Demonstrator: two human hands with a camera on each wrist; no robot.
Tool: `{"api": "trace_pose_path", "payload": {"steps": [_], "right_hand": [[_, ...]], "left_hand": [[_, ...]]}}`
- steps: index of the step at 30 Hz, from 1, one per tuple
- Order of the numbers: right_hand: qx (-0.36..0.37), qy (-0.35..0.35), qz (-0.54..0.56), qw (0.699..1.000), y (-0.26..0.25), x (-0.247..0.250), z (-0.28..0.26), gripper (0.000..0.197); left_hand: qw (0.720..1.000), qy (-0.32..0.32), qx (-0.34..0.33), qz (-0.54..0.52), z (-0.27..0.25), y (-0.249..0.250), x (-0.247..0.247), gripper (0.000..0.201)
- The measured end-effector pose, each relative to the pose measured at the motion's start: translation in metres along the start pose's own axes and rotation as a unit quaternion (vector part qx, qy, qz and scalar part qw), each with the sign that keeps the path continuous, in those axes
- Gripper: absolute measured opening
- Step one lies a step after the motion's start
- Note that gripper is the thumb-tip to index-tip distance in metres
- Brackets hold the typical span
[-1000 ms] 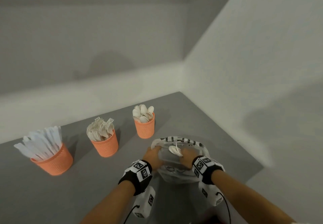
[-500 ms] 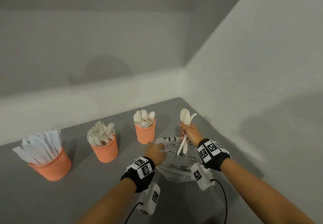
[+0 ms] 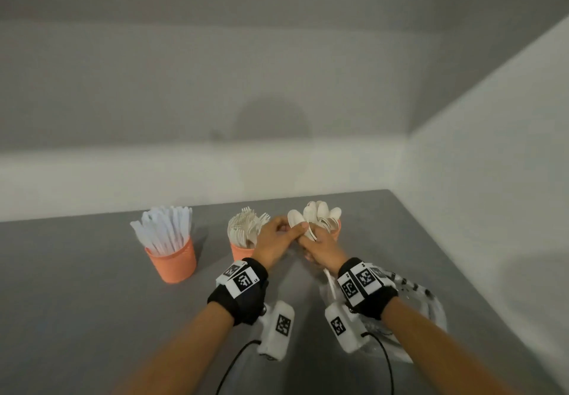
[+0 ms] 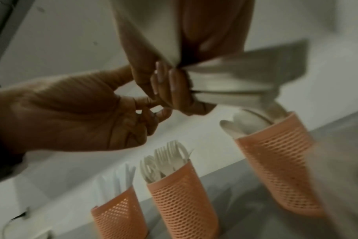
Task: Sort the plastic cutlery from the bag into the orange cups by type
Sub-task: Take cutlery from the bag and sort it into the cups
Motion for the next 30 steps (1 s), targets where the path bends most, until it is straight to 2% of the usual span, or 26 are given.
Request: {"api": "trace_pose_path", "payload": {"steps": [3, 5, 7, 11, 15, 17, 22, 26, 30], "right_hand": [[0.004, -0.042, -0.025, 0.999, -0.003, -0.018, 0.010, 0.017], [0.007, -0.066, -0.058, 0.996, -0.005, -0.029, 0.016, 0.009], [0.005, -0.078, -0.075, 0.994, -0.007, -0.038, 0.020, 0.017], [0.024, -0.063, -0.165, 0.984, -0.009, -0.043, 0.033, 0.007], [0.008, -0.051, -0.190, 0.980, 0.002, -0.041, 0.041, 0.034], [-0.008, -0.045, -0.179, 0.983, 0.009, -0.038, 0.043, 0.045], [-0.030, -0.003, -0.118, 0.993, 0.008, -0.024, 0.038, 0.031], [-0.017, 0.039, -0.131, 0.990, 0.010, -0.015, 0.043, 0.027], [0.000, 0.066, -0.132, 0.989, 0.011, -0.009, 0.044, 0.027]], "left_hand": [[1.000, 0.029, 0.002, 0.008, -0.009, -0.004, 0.018, 0.015], [0.998, 0.043, 0.021, 0.031, -0.010, -0.010, 0.030, 0.012], [0.996, 0.047, 0.041, 0.056, -0.008, -0.015, 0.040, 0.009], [0.994, 0.044, 0.071, 0.066, -0.005, -0.024, 0.050, 0.012], [0.994, 0.024, 0.068, 0.083, 0.000, -0.026, 0.051, 0.016], [0.994, 0.034, 0.055, 0.083, 0.001, -0.022, 0.051, 0.019], [0.994, 0.100, 0.008, 0.033, 0.003, -0.010, 0.052, 0.037], [0.992, 0.111, -0.020, 0.058, 0.007, -0.002, 0.043, 0.019], [0.992, 0.100, -0.032, 0.071, 0.011, -0.002, 0.036, 0.013]]}}
Point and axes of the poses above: each hand's wrist, its own z-axis towards the middle knuckle, its own x-axis out of the back of the hand, y = z × x, the point moved 7 cm from there along z, towards the middle knuckle, and after that the axes turned 15 degrees about -y, right-handed, at the moved point
